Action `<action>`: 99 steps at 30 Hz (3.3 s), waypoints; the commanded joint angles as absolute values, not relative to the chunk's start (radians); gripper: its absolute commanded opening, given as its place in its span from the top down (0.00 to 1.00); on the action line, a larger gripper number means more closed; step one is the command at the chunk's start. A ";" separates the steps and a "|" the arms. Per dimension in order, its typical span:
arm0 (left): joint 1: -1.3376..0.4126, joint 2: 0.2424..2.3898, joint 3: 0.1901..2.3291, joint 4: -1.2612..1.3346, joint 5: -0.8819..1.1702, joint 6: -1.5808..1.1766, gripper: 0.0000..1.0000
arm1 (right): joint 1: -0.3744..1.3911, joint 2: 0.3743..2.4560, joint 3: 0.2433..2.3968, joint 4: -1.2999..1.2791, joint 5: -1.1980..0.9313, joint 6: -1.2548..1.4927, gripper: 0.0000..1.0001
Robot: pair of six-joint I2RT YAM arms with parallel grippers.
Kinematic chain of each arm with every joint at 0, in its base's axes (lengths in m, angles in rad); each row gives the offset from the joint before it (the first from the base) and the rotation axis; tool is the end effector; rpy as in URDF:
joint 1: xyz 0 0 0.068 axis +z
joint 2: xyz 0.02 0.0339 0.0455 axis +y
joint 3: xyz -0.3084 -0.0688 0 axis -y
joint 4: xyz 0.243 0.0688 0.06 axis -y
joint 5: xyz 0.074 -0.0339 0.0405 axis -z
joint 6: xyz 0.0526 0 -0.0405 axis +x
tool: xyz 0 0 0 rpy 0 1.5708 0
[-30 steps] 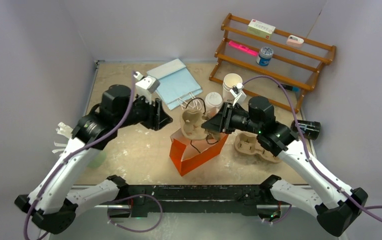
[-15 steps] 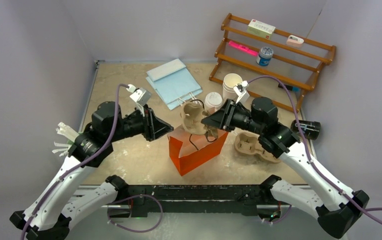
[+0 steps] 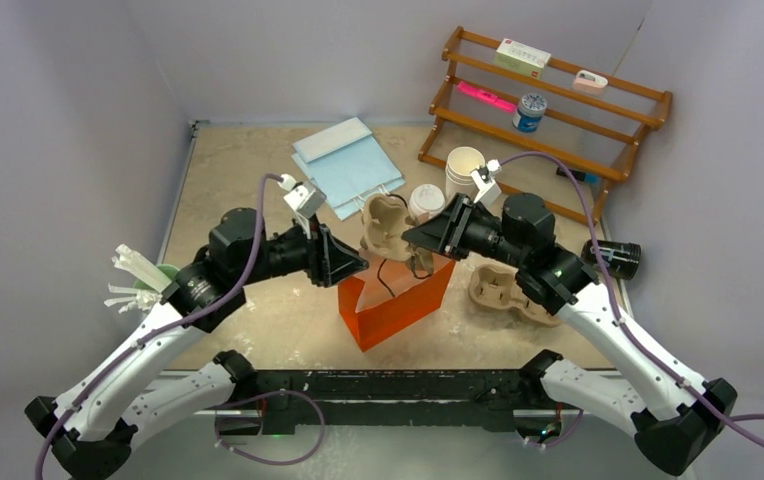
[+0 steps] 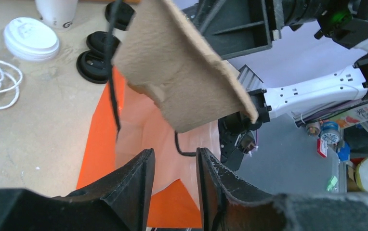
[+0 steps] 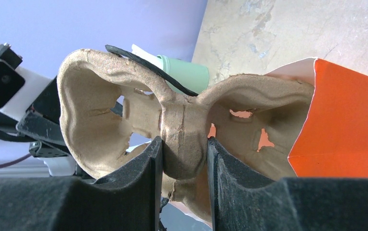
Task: Pack the takeout coffee
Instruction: Place the cup tray in the takeout bag.
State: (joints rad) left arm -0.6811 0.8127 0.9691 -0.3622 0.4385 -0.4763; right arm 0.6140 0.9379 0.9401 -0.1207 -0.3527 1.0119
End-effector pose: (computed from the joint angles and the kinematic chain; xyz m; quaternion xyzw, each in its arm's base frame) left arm 0.1085 -0.1167 0.4097 0.2139 0.7394 -0.4780 0.4231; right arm 0.1554 0.1318 0.4081 0.0313 0.7446 0.5650 0.3540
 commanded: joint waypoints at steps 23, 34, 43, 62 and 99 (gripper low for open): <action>-0.969 0.855 0.972 -0.332 -0.077 -0.420 0.56 | 0.609 0.945 0.940 -0.080 -0.335 1.035 0.73; -0.969 0.976 0.985 -0.313 0.073 -0.400 0.59 | 0.610 0.939 0.934 -0.082 -0.328 1.038 0.73; -0.969 0.935 0.991 -0.281 0.140 -0.390 1.00 | 0.609 0.940 0.951 -0.144 -0.255 1.018 0.73; -0.969 0.865 0.934 -0.135 0.506 -0.359 0.99 | 0.609 1.000 1.006 -0.235 -0.296 0.903 0.73; -0.969 0.830 1.046 -0.572 0.006 -0.592 0.48 | 0.713 1.102 1.254 -0.556 -0.163 0.509 0.70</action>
